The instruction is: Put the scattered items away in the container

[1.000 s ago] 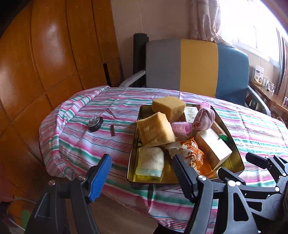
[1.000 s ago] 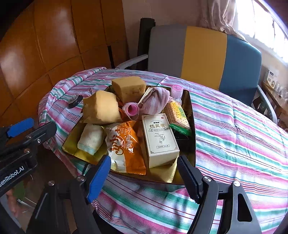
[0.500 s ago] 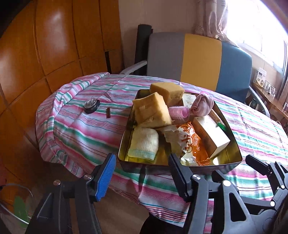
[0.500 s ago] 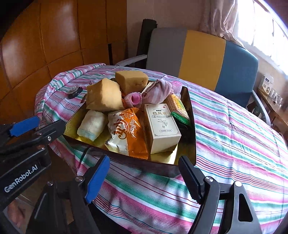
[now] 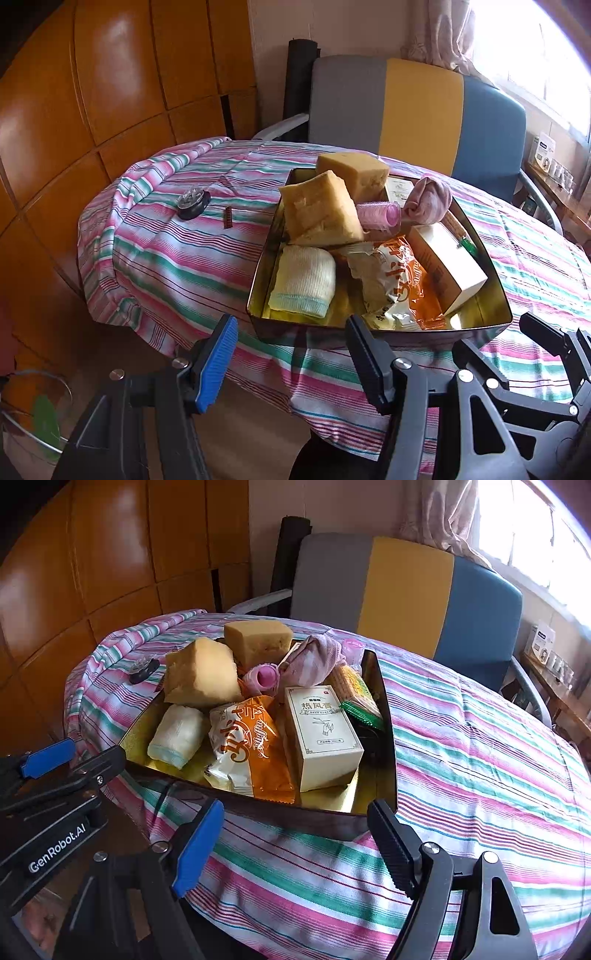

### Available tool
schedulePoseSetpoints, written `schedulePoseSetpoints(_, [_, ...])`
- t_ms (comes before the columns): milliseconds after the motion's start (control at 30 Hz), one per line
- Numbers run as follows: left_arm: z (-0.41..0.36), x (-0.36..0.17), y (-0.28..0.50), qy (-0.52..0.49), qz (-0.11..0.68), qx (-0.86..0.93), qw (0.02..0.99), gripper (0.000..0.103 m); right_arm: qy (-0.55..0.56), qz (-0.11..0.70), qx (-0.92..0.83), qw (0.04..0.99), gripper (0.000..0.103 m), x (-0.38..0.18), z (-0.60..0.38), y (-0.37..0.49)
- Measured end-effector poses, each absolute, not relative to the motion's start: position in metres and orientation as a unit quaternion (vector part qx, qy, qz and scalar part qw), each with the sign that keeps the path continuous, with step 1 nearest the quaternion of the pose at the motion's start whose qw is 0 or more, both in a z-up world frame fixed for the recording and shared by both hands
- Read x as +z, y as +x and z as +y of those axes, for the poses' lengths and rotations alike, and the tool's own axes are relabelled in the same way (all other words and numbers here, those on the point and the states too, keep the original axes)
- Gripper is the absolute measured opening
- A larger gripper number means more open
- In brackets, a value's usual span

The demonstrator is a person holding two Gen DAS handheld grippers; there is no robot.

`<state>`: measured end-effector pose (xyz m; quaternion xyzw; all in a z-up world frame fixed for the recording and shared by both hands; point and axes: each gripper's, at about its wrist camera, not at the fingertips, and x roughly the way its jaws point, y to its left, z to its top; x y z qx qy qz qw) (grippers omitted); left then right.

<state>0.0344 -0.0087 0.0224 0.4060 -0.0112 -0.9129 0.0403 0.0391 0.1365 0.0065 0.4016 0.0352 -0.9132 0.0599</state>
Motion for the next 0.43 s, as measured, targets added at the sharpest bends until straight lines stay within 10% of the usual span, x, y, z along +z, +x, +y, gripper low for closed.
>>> schedulePoseSetpoints(433, [-0.0086, 0.0207, 0.0328, 0.401, -0.008, -0.915, 0.030, 0.057, 0.401, 0.039, -0.913, 0.056, 0.082, 0.0057, 0.1380, 0.0395])
